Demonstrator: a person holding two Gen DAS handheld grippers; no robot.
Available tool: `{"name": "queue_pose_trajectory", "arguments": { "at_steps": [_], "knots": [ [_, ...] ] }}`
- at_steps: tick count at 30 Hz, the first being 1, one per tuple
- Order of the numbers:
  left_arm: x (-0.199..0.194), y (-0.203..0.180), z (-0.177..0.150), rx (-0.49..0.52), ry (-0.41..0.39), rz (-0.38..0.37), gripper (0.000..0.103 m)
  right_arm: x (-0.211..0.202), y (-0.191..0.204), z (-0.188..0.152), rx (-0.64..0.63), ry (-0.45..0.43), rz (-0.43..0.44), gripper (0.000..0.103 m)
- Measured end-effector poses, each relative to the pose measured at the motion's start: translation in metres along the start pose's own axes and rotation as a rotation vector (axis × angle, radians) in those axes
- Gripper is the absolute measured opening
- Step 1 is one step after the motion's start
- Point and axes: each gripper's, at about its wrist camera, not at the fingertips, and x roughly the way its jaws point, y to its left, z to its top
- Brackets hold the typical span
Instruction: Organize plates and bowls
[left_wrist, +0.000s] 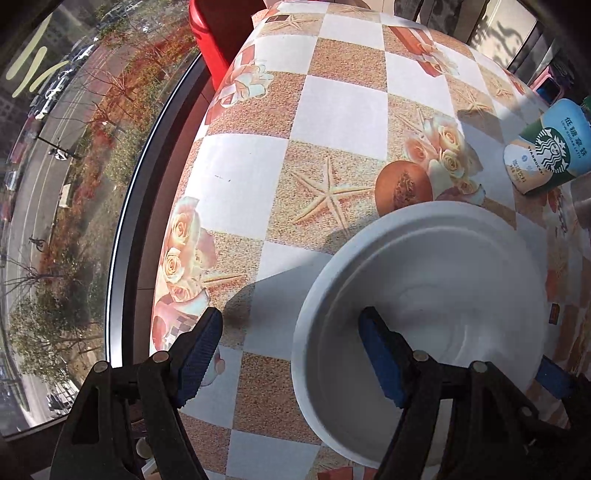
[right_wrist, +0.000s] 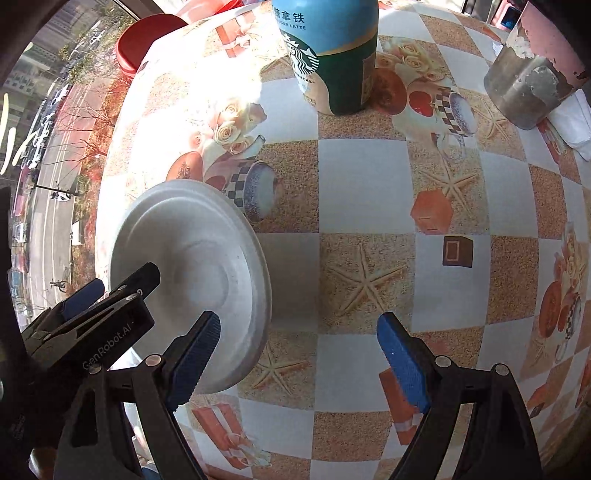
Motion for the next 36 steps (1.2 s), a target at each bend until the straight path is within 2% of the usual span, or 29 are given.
{"name": "queue_pose_trajectory", "arguments": {
  "at_steps": [1, 2, 3, 4, 6, 8, 9, 10, 15, 20, 25, 36],
  "knots": [
    [0.0, 0.0, 0.0, -0.01, -0.004, -0.021, 0.075, 0.002, 0.0, 0.0, 0.001, -0.002, -0.003, 0.087],
    [-0.002, 0.0, -0.001, -0.01, -0.009, -0.038, 0.069, 0.004, 0.001, 0.0, 0.006, -0.001, 0.01, 0.086],
    [-0.003, -0.002, -0.002, 0.0, -0.013, -0.051, 0.06, 0.008, 0.002, 0.003, 0.013, 0.008, 0.025, 0.076],
    [-0.005, -0.006, -0.002, 0.016, -0.013, -0.058, 0.055, 0.011, 0.002, 0.003, 0.022, 0.021, 0.04, 0.062],
    [-0.009, -0.011, -0.007, 0.052, -0.005, -0.077, 0.035, 0.013, 0.0, 0.0, 0.036, 0.026, 0.06, 0.048],
    [-0.009, -0.015, -0.009, 0.059, 0.003, -0.08, 0.034, 0.014, 0.007, -0.002, 0.021, 0.032, 0.112, 0.033],
    [-0.009, -0.016, -0.011, 0.053, 0.011, -0.091, 0.034, 0.014, 0.009, -0.004, 0.01, 0.046, 0.129, 0.022],
    [-0.009, -0.016, -0.013, 0.059, 0.017, -0.093, 0.034, 0.014, 0.008, -0.007, 0.009, 0.045, 0.126, 0.017],
    [-0.012, -0.032, -0.035, 0.108, 0.037, -0.085, 0.034, 0.011, -0.001, -0.028, -0.03, 0.063, 0.121, 0.017],
    [-0.016, -0.046, -0.073, 0.135, 0.066, -0.104, 0.034, 0.008, -0.026, -0.062, -0.002, 0.095, 0.123, 0.017],
    [-0.02, -0.058, -0.113, 0.165, 0.103, -0.111, 0.034, 0.005, -0.05, -0.104, 0.018, 0.125, 0.114, 0.017],
    [-0.036, -0.09, -0.2, 0.329, 0.156, -0.091, 0.034, -0.002, -0.098, -0.195, 0.098, 0.183, 0.099, 0.018]
  ]
}}
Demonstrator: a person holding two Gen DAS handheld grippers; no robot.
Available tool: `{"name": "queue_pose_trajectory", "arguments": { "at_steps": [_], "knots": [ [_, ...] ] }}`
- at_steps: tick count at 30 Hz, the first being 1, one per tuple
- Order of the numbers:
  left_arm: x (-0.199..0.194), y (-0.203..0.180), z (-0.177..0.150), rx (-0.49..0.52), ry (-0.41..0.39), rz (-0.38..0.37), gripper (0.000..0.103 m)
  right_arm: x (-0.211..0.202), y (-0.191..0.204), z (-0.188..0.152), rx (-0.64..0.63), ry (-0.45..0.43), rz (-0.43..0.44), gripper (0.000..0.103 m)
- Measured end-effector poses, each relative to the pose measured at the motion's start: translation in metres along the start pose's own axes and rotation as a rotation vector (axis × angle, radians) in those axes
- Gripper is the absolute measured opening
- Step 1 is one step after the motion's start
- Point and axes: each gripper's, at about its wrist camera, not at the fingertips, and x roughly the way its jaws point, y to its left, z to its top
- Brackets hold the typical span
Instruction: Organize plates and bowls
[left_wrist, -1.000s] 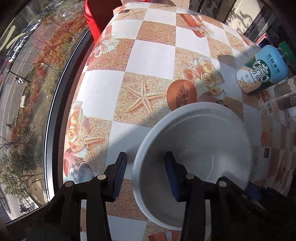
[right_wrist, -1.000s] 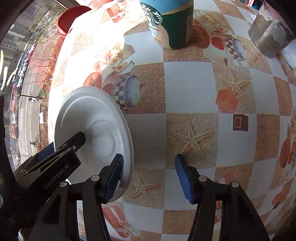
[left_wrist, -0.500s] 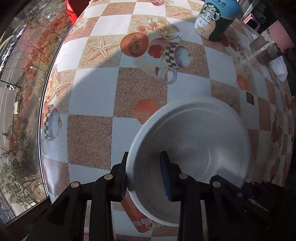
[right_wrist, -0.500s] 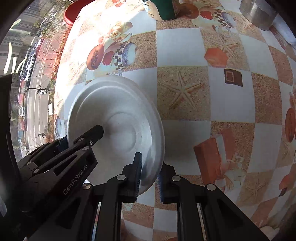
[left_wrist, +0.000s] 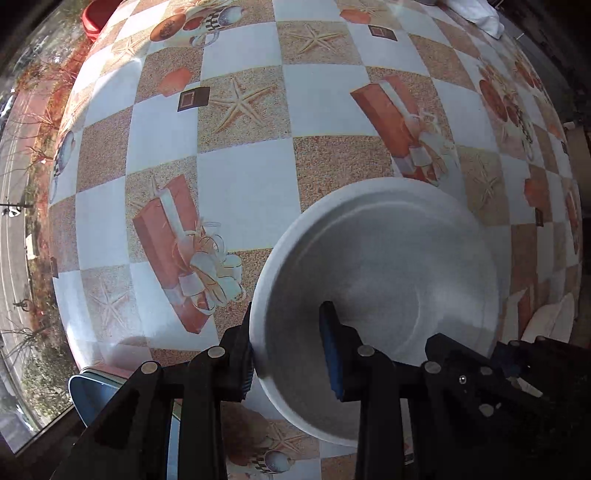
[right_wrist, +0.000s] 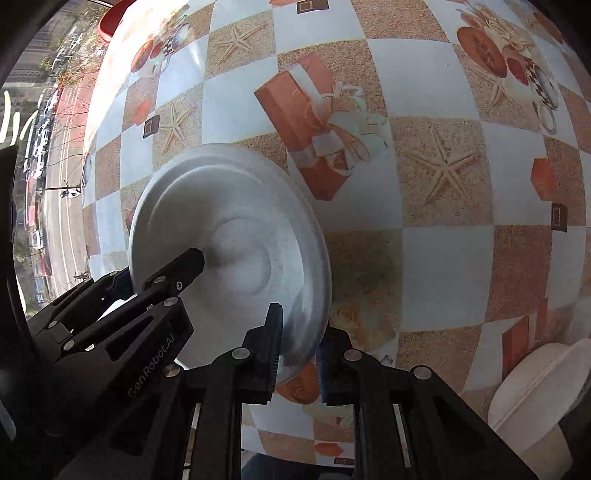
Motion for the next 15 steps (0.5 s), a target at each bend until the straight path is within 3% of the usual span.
{"name": "queue_pose_trajectory", "arguments": {
  "at_steps": [8, 15],
  "knots": [
    [-0.02, -0.047, -0.026, 0.148, -0.005, 0.018, 0.034, -0.013, -0.036, -0.051, 0.052, -0.013, -0.009, 0.018],
    [-0.053, -0.146, -0.03, 0.368, -0.058, 0.0, 0.035, -0.057, -0.087, -0.087, 0.131, -0.105, 0.006, 0.018]
  ]
}}
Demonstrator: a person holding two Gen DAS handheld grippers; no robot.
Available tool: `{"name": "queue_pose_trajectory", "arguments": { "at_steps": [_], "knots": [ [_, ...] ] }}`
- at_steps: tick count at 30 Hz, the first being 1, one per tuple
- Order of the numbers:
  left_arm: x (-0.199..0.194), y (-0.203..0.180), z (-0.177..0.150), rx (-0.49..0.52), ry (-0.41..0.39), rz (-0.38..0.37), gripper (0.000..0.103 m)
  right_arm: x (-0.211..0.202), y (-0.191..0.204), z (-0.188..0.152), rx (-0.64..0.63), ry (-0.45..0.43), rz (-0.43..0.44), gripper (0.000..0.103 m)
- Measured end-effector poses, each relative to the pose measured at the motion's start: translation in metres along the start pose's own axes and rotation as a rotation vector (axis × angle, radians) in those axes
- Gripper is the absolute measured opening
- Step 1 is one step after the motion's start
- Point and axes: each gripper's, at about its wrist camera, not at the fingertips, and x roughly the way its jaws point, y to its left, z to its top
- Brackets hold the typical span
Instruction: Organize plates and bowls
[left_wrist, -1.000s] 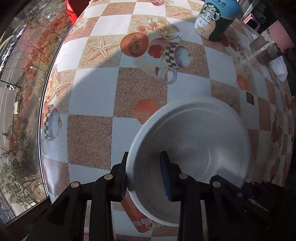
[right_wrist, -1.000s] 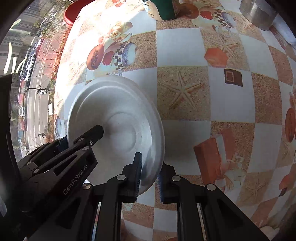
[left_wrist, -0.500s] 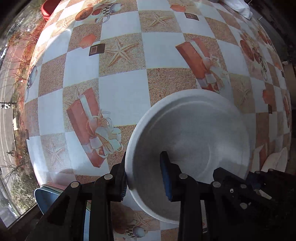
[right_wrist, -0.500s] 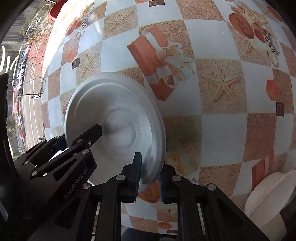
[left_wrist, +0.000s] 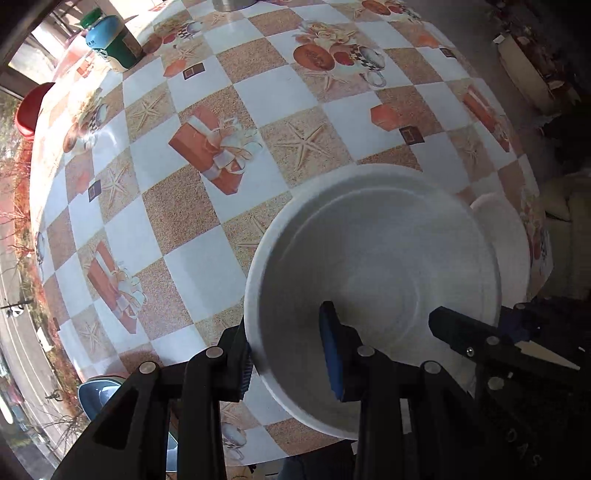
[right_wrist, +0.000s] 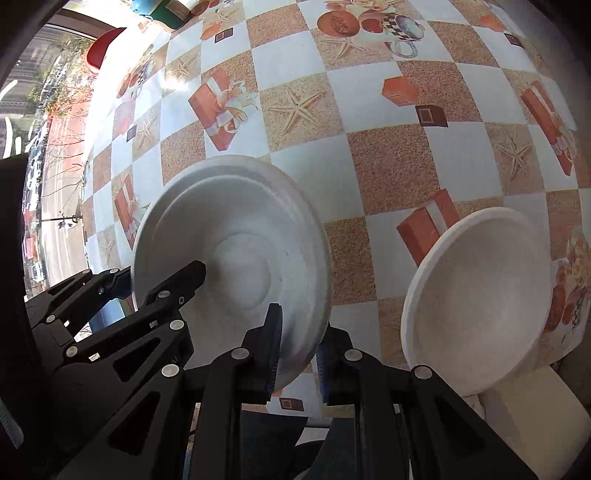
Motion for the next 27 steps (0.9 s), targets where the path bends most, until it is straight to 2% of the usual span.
{"name": "queue_pose_trajectory", "arguments": {
  "at_steps": [1, 7, 9, 10, 12, 14, 15, 16, 17, 18, 19, 24, 27],
  "knots": [
    [-0.006, -0.016, 0.006, 0.037, -0.009, -0.004, 0.035, 0.003, 0.004, 0.008, 0.021, -0.016, -0.001, 0.018],
    [-0.008, -0.112, 0.02, 0.222, -0.015, -0.034, 0.035, -0.024, -0.056, -0.009, 0.189, -0.078, -0.025, 0.018],
    [0.002, -0.125, 0.018, 0.27, -0.013, -0.033, 0.037, -0.028, -0.08, -0.013, 0.248, -0.086, -0.034, 0.018],
    [0.003, -0.134, 0.021, 0.291, -0.01, -0.034, 0.04, -0.029, -0.089, -0.016, 0.27, -0.087, -0.042, 0.018],
    [0.01, -0.145, 0.022, 0.31, 0.018, -0.013, 0.059, -0.031, -0.113, -0.019, 0.301, -0.089, -0.058, 0.018],
    [0.011, -0.149, 0.021, 0.312, 0.017, 0.012, 0.069, -0.037, -0.131, -0.023, 0.315, -0.091, -0.094, 0.018],
    [0.01, -0.146, 0.02, 0.31, 0.016, 0.009, 0.07, -0.039, -0.136, -0.025, 0.317, -0.083, -0.123, 0.019],
    [0.01, -0.142, 0.019, 0.307, 0.023, 0.005, 0.07, -0.037, -0.143, -0.025, 0.321, -0.076, -0.146, 0.028],
    [0.01, -0.138, 0.019, 0.303, 0.029, 0.004, 0.071, -0.035, -0.147, -0.025, 0.329, -0.078, -0.156, 0.042],
    [0.009, -0.134, 0.019, 0.298, 0.032, 0.008, 0.072, -0.037, -0.151, -0.029, 0.332, -0.095, -0.151, 0.076],
    [0.008, -0.123, 0.017, 0.289, 0.032, 0.015, 0.072, -0.037, -0.153, -0.029, 0.328, -0.108, -0.137, 0.082],
    [0.004, -0.08, 0.011, 0.227, 0.033, 0.023, 0.074, -0.019, -0.151, -0.018, 0.269, -0.06, -0.13, 0.082],
    [-0.003, -0.056, -0.006, 0.2, 0.036, 0.04, 0.075, -0.005, -0.141, -0.007, 0.233, -0.028, -0.133, 0.082]
  ]
}}
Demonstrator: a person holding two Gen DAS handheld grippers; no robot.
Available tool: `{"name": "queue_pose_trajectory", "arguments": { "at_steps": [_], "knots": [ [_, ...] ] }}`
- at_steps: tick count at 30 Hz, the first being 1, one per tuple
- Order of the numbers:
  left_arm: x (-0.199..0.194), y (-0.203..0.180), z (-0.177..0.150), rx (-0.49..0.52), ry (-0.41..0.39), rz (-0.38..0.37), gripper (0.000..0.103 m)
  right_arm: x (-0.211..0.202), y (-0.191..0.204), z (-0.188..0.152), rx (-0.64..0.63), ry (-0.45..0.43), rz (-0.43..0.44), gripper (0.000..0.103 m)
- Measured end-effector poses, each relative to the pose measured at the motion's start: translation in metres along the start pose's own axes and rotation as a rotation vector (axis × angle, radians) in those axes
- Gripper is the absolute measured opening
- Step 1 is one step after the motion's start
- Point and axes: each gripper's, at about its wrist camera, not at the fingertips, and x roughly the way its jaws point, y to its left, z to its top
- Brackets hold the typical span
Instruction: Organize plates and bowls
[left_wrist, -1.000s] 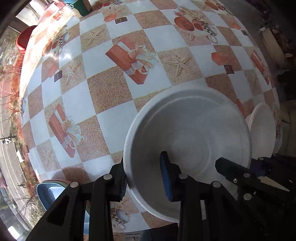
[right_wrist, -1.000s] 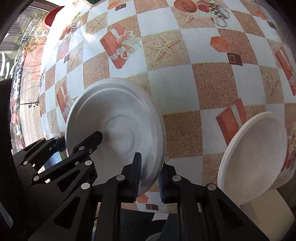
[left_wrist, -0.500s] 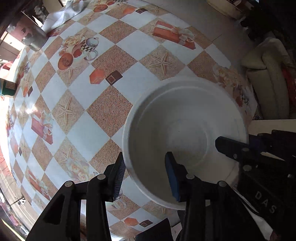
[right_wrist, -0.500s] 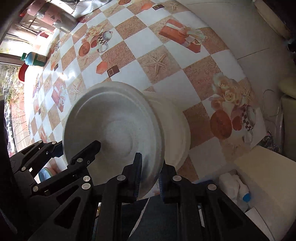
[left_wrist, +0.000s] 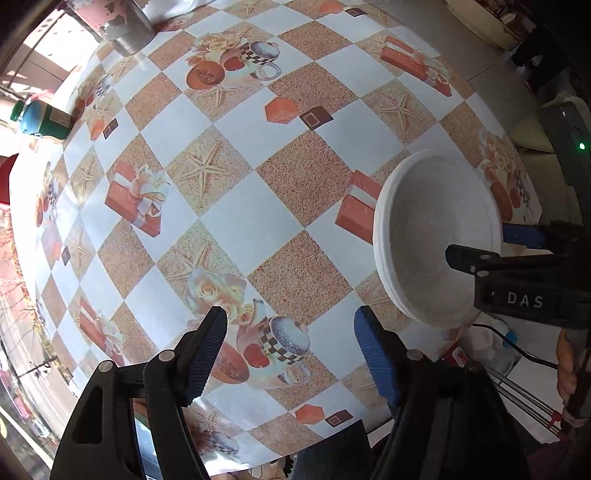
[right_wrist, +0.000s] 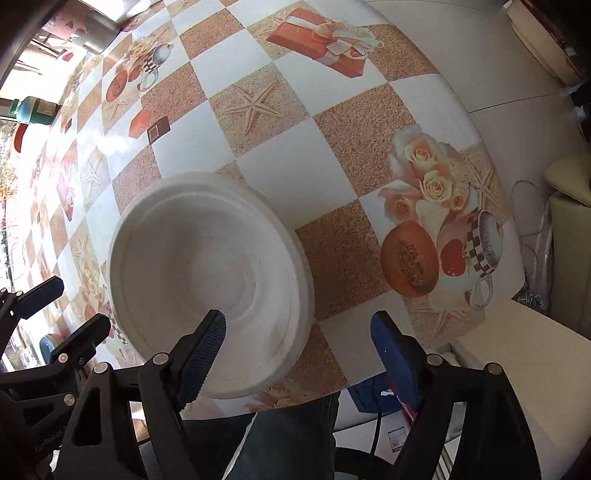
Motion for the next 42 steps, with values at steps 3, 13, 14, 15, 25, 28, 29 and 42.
{"name": "queue_pose_trajectory", "arguments": {
  "at_steps": [3, 13, 14, 15, 25, 28, 29, 42],
  "knots": [
    [0.008, 0.037, -0.02, -0.047, 0.007, 0.01, 0.075, 0.007, 0.019, 0.004, -0.055, 0.018, -0.001, 0.082],
    [0.012, 0.115, -0.08, -0.253, 0.036, 0.031, 0.075, -0.003, 0.118, 0.009, -0.309, -0.002, 0.019, 0.083],
    [0.012, 0.119, -0.083, -0.267, 0.032, 0.03, 0.075, -0.005, 0.122, 0.008, -0.318, -0.003, 0.018, 0.083],
    [0.012, 0.122, -0.086, -0.28, 0.026, 0.026, 0.075, -0.008, 0.123, 0.008, -0.32, -0.003, 0.016, 0.083],
    [-0.01, 0.106, -0.083, -0.319, -0.023, -0.024, 0.083, -0.061, 0.105, 0.003, -0.306, -0.047, -0.004, 0.096],
    [-0.02, 0.101, -0.078, -0.303, -0.044, -0.034, 0.093, -0.077, 0.111, -0.002, -0.328, -0.1, -0.014, 0.103],
    [-0.021, 0.1, -0.077, -0.298, -0.049, -0.035, 0.1, -0.081, 0.114, -0.003, -0.334, -0.11, -0.016, 0.103],
    [-0.02, 0.102, -0.081, -0.303, -0.042, -0.035, 0.103, -0.049, 0.121, -0.02, -0.344, -0.001, -0.104, 0.103]
  ]
}}
